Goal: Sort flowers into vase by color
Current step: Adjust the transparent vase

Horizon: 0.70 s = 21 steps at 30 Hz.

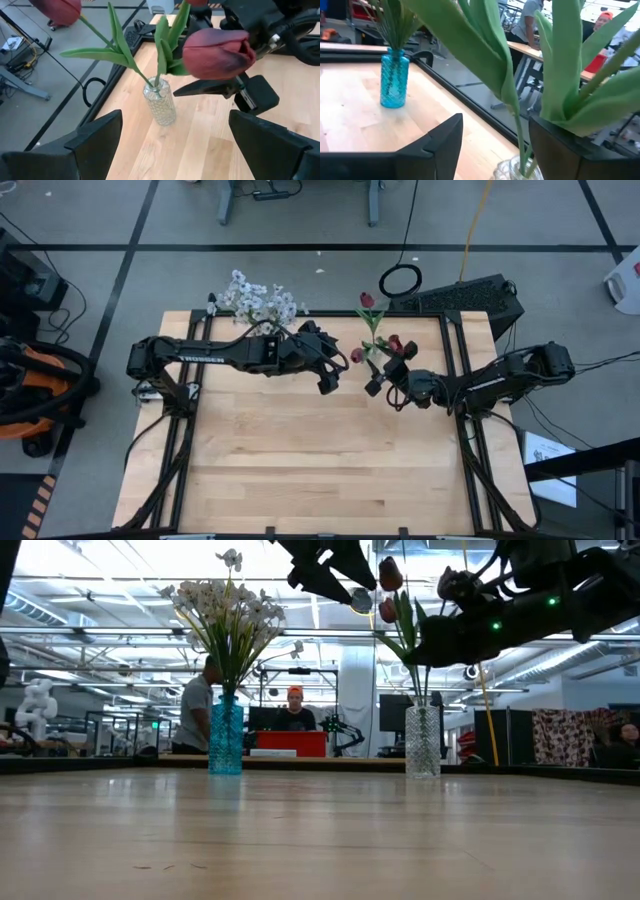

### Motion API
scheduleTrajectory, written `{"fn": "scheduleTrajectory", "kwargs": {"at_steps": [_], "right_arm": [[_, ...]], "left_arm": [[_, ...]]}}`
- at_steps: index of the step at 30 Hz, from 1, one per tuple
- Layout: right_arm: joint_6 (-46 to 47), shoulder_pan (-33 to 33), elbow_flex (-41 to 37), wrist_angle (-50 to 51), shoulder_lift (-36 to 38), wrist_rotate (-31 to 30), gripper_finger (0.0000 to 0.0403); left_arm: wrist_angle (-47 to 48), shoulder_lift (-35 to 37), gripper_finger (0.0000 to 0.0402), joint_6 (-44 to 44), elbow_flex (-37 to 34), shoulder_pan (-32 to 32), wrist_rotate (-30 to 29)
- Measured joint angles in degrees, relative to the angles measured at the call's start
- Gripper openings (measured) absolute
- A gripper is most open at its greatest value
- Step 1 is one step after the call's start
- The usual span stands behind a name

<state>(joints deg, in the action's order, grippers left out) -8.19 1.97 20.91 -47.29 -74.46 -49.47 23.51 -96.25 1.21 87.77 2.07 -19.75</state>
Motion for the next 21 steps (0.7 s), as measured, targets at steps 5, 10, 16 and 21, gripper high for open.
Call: {"fn": "scheduleTrajectory", "kwargs": {"at_steps": [5, 10, 16, 21], "right_arm": [[0.1, 1.7, 0.0, 2.3, 1.0, -1.7, 0.0228], [2.4, 3.8, 0.0, 6.8, 4.0, -3.2, 0.0233], [7.6, 7.0, 0.0, 18.9, 10.2, -3.1, 0.0233], [18.0, 10.8, 0.0, 34.4, 16.0, -2.7, 0.0233]], "left_arm": [[-0.1, 0.0, 0.0372, 0.0, 0.0, -0.7, -0.1], [0.0, 0.0, 0.0372, 0.0, 0.0, -1.4, -0.2], [0.6, 0.0, 0.0372, 0.0, 0.0, -2.8, -0.3], [3.3, 0.0, 0.0372, 1.7, 0.0, -4.7, -0.4]]}}
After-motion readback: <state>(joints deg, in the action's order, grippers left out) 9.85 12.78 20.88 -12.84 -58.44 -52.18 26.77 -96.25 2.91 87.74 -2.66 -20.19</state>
